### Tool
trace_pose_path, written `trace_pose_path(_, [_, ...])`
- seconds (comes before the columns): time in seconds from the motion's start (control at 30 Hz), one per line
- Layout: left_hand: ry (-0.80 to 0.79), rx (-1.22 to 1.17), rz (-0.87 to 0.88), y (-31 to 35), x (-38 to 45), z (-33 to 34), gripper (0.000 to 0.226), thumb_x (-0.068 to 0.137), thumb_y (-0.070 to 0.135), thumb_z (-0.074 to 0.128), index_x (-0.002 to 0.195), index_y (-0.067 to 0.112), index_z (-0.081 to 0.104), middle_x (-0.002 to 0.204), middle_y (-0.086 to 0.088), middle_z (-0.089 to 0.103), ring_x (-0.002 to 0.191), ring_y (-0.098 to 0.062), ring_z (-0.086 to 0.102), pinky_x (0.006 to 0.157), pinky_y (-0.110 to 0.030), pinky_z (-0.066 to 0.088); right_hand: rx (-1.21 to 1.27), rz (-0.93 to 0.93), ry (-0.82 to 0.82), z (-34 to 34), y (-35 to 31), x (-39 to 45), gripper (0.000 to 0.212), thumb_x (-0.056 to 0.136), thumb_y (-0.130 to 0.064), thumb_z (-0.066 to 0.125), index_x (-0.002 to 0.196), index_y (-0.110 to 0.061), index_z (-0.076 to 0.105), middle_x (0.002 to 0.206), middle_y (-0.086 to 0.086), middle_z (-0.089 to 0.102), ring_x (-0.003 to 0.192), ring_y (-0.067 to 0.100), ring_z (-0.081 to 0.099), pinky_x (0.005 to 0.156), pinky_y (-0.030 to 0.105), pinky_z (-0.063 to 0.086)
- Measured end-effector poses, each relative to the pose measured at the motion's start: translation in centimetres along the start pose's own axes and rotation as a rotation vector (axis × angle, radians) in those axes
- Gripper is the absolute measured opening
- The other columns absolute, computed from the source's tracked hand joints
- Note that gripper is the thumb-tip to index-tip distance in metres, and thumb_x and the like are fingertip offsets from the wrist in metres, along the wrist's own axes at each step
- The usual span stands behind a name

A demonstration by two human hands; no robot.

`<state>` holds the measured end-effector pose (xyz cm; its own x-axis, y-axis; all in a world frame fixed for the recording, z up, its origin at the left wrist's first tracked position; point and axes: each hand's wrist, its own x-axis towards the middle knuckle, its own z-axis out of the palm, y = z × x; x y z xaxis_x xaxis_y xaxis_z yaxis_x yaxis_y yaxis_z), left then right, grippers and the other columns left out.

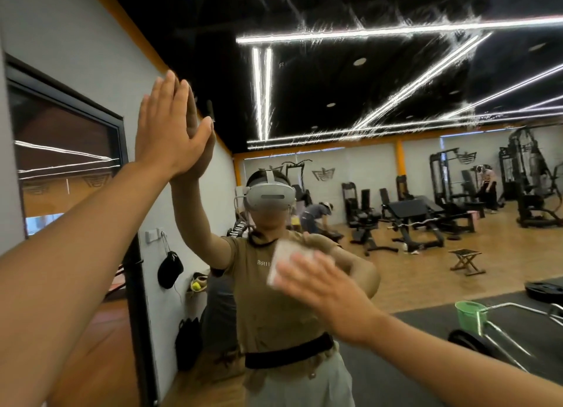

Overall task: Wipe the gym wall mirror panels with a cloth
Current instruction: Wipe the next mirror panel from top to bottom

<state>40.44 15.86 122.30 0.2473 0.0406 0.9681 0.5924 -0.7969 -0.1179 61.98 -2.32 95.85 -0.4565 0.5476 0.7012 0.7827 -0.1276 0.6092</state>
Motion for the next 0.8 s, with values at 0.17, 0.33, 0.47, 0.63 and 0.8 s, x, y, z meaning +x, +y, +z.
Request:
trace_pose_path(0.17, [0.054, -0.109, 0.009, 0.1, -3.2, 0.1, 0.068, 0.097, 0.046, 0.035, 0.155, 0.011, 0.026, 0.164, -0.009, 0.018, 0.152, -0.025, 0.01, 0.123, -0.034, 0.003, -0.123, -0.303, -0.233, -0.4, 1.0, 0.3, 0.082, 0.089, -0.026, 0.059, 0.158, -0.026, 0.015, 0.166, -0.003, 0.006, 0.153, 0.019, 0.002, 0.123, 0.04, -0.001])
trace_pose_path(0.33, [0.116, -0.299, -0.08, 1.3, -13.7, 1.5, 0.057, 0.099, 0.037, 0.043, 0.149, 0.011, 0.037, 0.16, -0.007, 0.029, 0.149, -0.013, 0.016, 0.124, -0.04, 0.013, -0.047, 0.035, 0.04, -3.8, 6.8, 9.9, 0.071, 0.092, -0.009, 0.042, 0.157, -0.023, 0.019, 0.165, 0.003, 0.013, 0.153, 0.022, 0.005, 0.124, 0.043, 0.005])
trace_pose_path(0.47, [0.113, -0.362, -0.168, 2.8, -22.2, 2.8, 0.056, 0.096, 0.034, 0.042, 0.147, 0.011, 0.039, 0.158, -0.003, 0.03, 0.149, -0.013, 0.02, 0.119, -0.053, 0.025, 0.089, 0.376, 0.273, -4.8, 8.5, 16.0, 0.064, 0.094, -0.002, 0.05, 0.154, -0.016, 0.032, 0.162, 0.007, 0.026, 0.152, 0.028, 0.014, 0.124, 0.044, 0.005])
trace_pose_path(0.63, [0.003, -0.341, -0.239, 3.8, -28.6, 4.3, 0.057, 0.099, 0.034, 0.039, 0.151, 0.011, 0.036, 0.163, 0.001, 0.022, 0.151, -0.013, 0.015, 0.122, -0.05, 0.018, 0.079, 0.129, 0.172, -1.3, 1.2, 11.6, 0.07, 0.088, -0.004, 0.033, 0.156, -0.019, 0.025, 0.164, 0.007, 0.018, 0.152, 0.03, 0.009, 0.124, 0.048, 0.003])
trace_pose_path(0.8, [-0.072, -0.278, -0.189, 2.7, -29.5, 4.8, 0.057, 0.1, 0.032, 0.036, 0.153, 0.012, 0.032, 0.165, -0.001, 0.018, 0.152, -0.022, 0.016, 0.124, -0.04, 0.011, -0.146, -0.47, -0.244, 2.8, -5.0, 0.0, 0.079, 0.087, -0.033, 0.047, 0.158, -0.021, 0.016, 0.166, 0.002, 0.01, 0.153, 0.025, 0.005, 0.123, 0.044, -0.004])
